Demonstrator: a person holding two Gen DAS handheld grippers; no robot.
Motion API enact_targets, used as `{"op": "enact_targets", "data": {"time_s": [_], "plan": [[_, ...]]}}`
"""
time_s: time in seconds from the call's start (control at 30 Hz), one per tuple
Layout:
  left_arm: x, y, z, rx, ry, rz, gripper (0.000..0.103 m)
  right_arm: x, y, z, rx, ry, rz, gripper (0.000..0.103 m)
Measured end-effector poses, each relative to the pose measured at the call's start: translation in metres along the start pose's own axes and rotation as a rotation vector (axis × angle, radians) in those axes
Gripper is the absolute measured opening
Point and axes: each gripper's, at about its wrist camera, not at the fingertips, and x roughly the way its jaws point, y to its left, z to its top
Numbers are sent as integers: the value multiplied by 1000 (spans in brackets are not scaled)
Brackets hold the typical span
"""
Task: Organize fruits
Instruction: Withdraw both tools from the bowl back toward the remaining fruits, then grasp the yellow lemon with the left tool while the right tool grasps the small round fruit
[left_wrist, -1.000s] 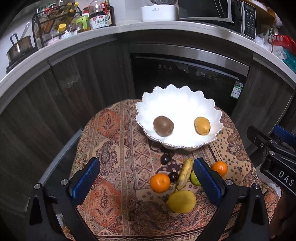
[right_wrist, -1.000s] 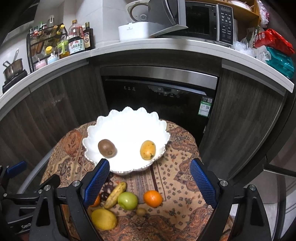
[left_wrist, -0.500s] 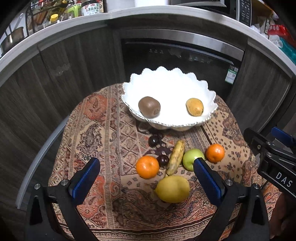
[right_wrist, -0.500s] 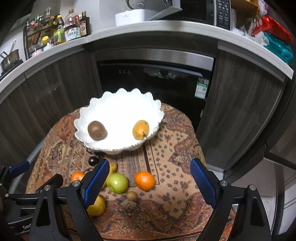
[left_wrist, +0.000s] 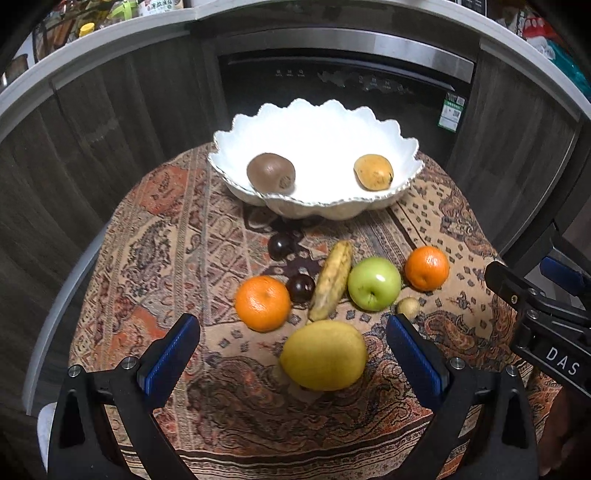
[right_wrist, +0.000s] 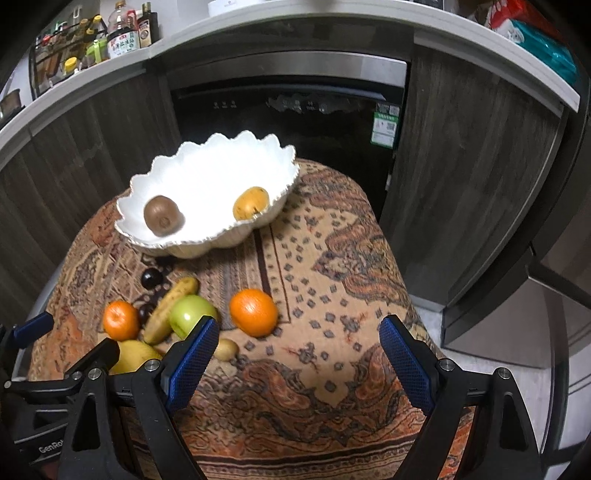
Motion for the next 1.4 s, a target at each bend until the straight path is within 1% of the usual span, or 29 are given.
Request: {"op": "enact_targets", "data": {"time_s": [0.23, 0.4, 0.8, 0.93, 1.0, 1.07, 1.1, 1.13, 1.17, 1.23, 1.33, 1.4], "plan": [[22, -7, -12, 13, 32, -8, 102, 12, -7, -12, 3, 6, -23, 89], [34, -8, -16, 11, 39, -17, 102, 22, -8, -19, 4, 20, -21, 89], [56, -6, -24, -2, 68, -9, 99, 39, -3, -28, -9, 48, -20, 89], [60, -7, -25, -1, 76, -15, 95, 44, -4, -30, -5, 60, -19, 90], [62, -7, -25, 1, 78, -24, 90, 47, -5, -30, 0, 68, -18, 89], [63, -9, -24, 7, 85, -42, 80, 48, -5, -31, 5, 71, -15, 90], [64, -10, -24, 10, 86, -50, 77, 49, -5, -31, 8, 73, -12, 90], [63, -12, -24, 14, 86, -60, 69, 49, -5, -31, 11, 74, -11, 90], [62, -14, -24, 22, 84, -70, 67, 49, -6, -31, 16, 75, -8, 90], [61, -16, -24, 29, 83, -63, 67, 50, -8, -31, 26, 77, -1, 90], [59, -13, -26, 18, 83, -73, 66, 49, -8, -31, 23, 75, -5, 90], [56, -10, -27, 7, 84, -67, 66, 48, -6, -31, 17, 72, -1, 90]]}}
